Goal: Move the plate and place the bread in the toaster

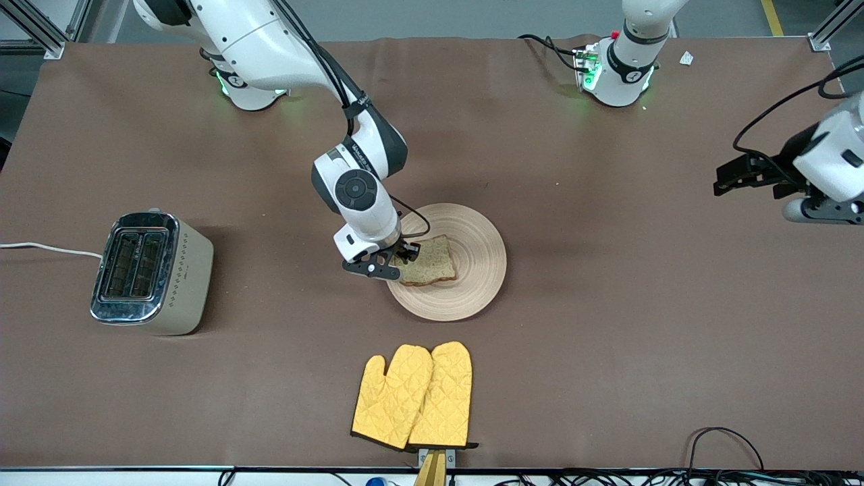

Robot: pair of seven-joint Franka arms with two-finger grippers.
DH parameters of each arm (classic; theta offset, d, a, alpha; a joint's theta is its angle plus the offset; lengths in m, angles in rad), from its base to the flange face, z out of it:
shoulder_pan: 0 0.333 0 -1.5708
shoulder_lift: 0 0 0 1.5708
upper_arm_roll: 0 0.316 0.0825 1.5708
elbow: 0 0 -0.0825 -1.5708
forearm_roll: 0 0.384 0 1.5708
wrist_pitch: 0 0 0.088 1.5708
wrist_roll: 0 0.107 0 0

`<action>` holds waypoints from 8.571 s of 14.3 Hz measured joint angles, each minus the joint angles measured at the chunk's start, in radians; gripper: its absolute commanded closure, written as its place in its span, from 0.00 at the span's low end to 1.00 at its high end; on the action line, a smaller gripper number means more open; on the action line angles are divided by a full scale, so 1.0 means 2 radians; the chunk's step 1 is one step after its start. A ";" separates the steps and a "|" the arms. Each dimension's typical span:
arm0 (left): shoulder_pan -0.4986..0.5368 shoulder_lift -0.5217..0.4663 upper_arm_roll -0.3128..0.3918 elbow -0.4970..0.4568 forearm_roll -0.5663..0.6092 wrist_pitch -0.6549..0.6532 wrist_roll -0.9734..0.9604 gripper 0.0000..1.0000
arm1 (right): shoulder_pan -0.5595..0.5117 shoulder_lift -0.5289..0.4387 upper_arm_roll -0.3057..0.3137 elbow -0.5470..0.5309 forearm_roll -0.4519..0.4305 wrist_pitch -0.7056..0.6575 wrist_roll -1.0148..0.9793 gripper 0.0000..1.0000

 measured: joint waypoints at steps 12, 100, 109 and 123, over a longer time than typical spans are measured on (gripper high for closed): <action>-0.363 -0.074 0.386 -0.006 -0.009 -0.025 0.018 0.00 | 0.004 0.008 -0.004 0.003 -0.002 0.000 0.001 0.97; -0.357 -0.109 0.392 -0.069 -0.031 0.035 0.036 0.00 | -0.103 -0.186 -0.135 -0.084 -0.445 -0.246 -0.031 1.00; -0.357 -0.109 0.392 -0.069 -0.031 0.035 0.036 0.00 | -0.118 -0.183 -0.136 -0.082 -0.421 -0.222 -0.031 1.00; -0.358 -0.109 0.392 -0.069 -0.031 0.035 0.037 0.00 | -0.194 -0.156 -0.140 -0.003 -0.234 -0.262 -0.189 0.08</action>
